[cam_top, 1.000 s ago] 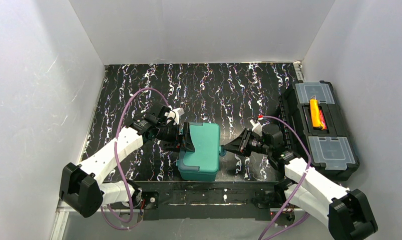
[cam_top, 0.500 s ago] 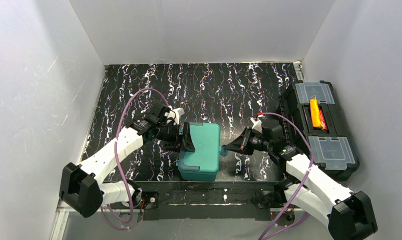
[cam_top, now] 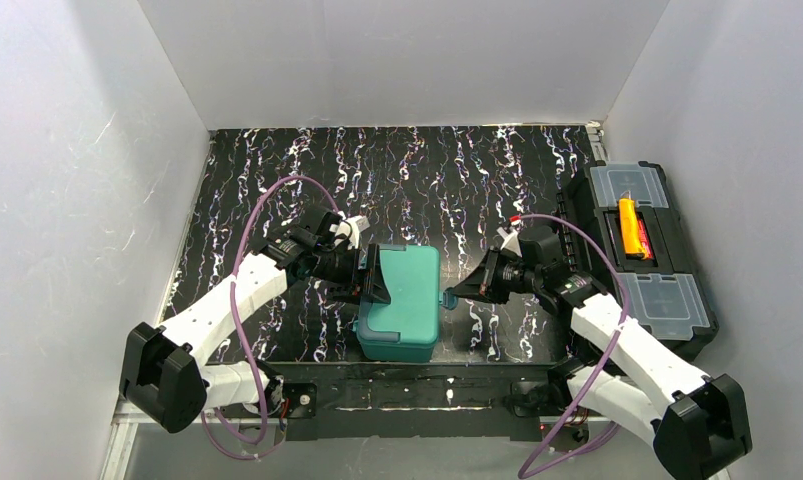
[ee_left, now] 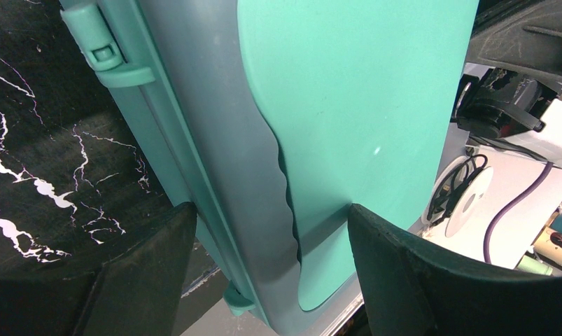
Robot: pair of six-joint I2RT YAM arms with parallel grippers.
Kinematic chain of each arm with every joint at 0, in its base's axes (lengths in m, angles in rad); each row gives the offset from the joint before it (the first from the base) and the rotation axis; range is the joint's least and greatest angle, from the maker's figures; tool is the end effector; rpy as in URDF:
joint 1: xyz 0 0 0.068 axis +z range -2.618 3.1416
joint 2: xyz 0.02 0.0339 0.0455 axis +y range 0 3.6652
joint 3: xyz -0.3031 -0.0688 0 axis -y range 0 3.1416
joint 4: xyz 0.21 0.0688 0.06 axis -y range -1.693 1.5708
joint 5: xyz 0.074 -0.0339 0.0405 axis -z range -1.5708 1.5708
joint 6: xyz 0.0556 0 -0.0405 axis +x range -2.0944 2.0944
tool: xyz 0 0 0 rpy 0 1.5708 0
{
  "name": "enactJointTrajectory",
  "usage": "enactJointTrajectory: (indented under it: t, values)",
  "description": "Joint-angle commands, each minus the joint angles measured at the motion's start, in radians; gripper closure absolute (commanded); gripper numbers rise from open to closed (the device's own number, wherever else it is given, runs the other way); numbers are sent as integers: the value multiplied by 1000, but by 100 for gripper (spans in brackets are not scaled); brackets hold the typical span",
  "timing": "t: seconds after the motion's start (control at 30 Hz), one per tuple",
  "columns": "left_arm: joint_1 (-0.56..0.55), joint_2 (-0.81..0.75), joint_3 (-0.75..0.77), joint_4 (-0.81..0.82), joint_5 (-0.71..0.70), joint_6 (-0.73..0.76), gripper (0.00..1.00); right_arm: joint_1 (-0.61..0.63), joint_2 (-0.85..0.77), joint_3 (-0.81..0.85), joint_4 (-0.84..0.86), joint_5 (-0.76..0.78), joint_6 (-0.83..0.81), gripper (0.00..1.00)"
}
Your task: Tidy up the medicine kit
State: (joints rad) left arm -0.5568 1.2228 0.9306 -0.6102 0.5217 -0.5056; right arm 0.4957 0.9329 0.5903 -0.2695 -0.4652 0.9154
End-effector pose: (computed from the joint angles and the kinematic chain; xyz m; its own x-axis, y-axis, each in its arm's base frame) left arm 0.1643 -0.1349 0.2995 -0.9318 0.0854 -0.3528 0.3075 0.7020 -0.6423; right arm 0.1277 0.0974 0.2719 -0.9011 0.3182 -0.2945 -0.0552 0.5894 0.8060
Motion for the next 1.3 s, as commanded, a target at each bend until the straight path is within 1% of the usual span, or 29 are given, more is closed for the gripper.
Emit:
enactJointTrajectory:
  t: [0.0,0.3,0.5,0.97,1.27]
  values:
    - [-13,30,-12,11,-16,29,24,35,13,105,42,-45,-8,99]
    - [-15,27,-20,24,-8,34,24,104,73,178,16,-6,-11,99]
    - [-16,21,-27,29,1,37,24,139,80,192,30,15,13,99]
    - [-17,13,-32,35,-4,34,24,151,40,242,-36,54,14,99]
    - [-16,18,-29,34,-20,32,24,167,58,292,-115,87,-23,99]
